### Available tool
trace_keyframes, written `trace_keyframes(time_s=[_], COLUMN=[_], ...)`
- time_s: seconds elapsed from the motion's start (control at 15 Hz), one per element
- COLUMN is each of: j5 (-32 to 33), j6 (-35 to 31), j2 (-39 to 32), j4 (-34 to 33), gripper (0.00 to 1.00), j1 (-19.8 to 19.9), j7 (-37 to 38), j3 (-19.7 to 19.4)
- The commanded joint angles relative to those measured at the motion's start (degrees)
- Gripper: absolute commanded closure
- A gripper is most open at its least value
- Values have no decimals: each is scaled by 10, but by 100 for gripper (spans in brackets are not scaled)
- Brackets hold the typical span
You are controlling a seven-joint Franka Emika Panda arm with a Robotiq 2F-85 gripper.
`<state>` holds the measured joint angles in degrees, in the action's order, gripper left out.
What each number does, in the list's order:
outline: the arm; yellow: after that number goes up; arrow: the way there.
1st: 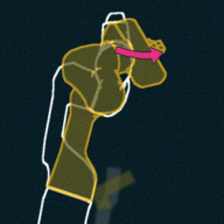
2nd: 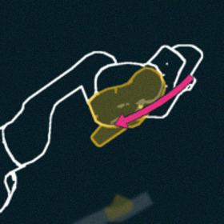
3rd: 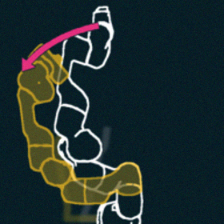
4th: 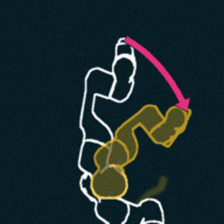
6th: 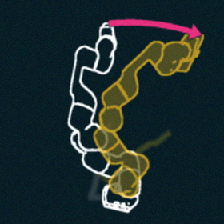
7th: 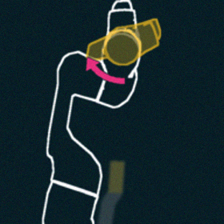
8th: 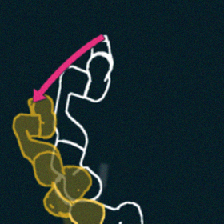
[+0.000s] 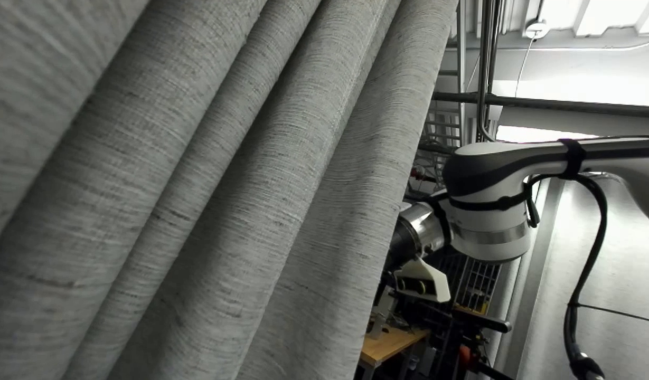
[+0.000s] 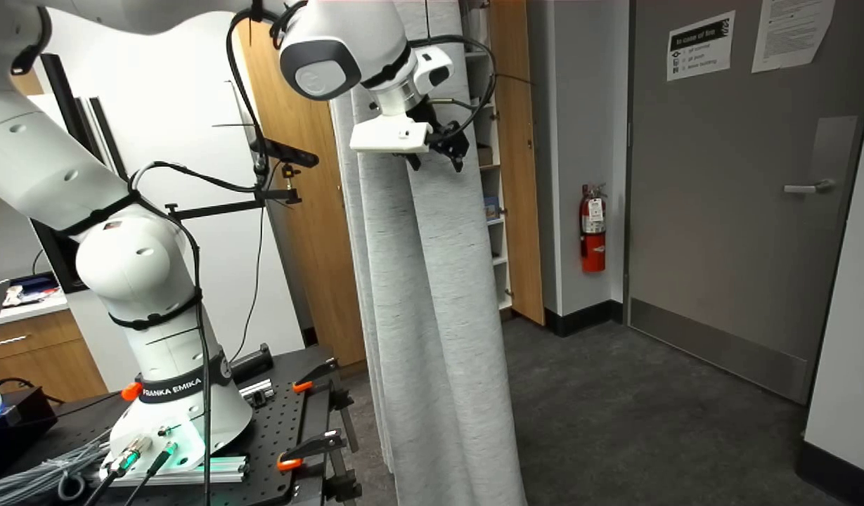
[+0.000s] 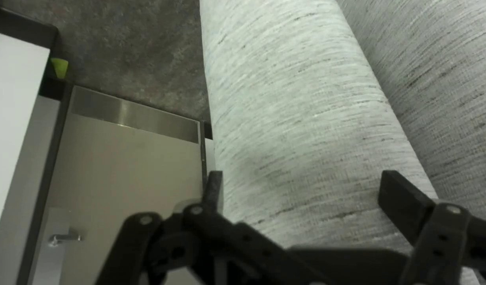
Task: Pull the curtain to the right
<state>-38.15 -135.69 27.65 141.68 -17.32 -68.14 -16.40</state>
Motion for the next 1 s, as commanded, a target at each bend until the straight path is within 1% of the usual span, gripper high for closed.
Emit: trace_keyframes(time_s=[0.0, 0.13, 0.33, 0.6, 0.93], j5=[-79, -105, -111, -83, -83], j6=[37, 64, 107, 153, 174], j2=[-12, -18, -28, -41, -49], j4=[-19, -24, -31, -40, -45], gripper=[0, 0, 0, 0, 0], j1=[-3, 11, 38, 76, 108], j7=[-109, -149, -174, -171, -160], j3=[-7, 1, 15, 36, 57])
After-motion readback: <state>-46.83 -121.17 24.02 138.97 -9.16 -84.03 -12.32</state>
